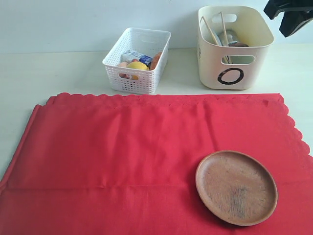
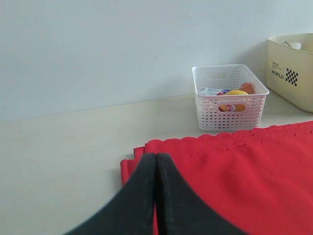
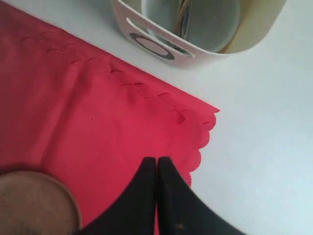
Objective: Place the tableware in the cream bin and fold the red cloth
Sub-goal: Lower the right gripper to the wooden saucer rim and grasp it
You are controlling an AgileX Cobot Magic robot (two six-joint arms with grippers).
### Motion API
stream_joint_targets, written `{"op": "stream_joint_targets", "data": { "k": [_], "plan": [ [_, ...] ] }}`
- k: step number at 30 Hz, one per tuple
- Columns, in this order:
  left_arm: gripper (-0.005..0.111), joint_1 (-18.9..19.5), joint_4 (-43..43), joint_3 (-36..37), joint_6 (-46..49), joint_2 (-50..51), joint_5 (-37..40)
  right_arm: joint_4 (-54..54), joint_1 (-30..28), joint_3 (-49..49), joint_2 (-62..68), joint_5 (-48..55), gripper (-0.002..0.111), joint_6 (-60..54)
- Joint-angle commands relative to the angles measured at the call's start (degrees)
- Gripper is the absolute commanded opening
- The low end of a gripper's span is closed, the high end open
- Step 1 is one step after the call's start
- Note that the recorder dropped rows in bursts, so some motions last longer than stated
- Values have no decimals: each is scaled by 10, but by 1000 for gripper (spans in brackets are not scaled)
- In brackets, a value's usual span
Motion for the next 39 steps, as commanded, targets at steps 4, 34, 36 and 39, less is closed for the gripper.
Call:
{"op": "stream_joint_targets", "data": {
  "k": [4, 34, 36, 39],
  "plan": [
    [1, -3, 0, 2, -2, -4, 0, 30, -1, 74, -4, 4, 0, -56],
    [1, -3, 0, 2, -1, -4, 0, 132, -1, 308, -3, -126, 37, -126],
    [1, -3, 0, 2, -1, -4, 0, 130, -1, 313, 2, -127, 37, -126],
    [1, -3, 0, 2, -1, -4, 0, 129, -1, 313, 22, -126, 37, -126]
  ]
}}
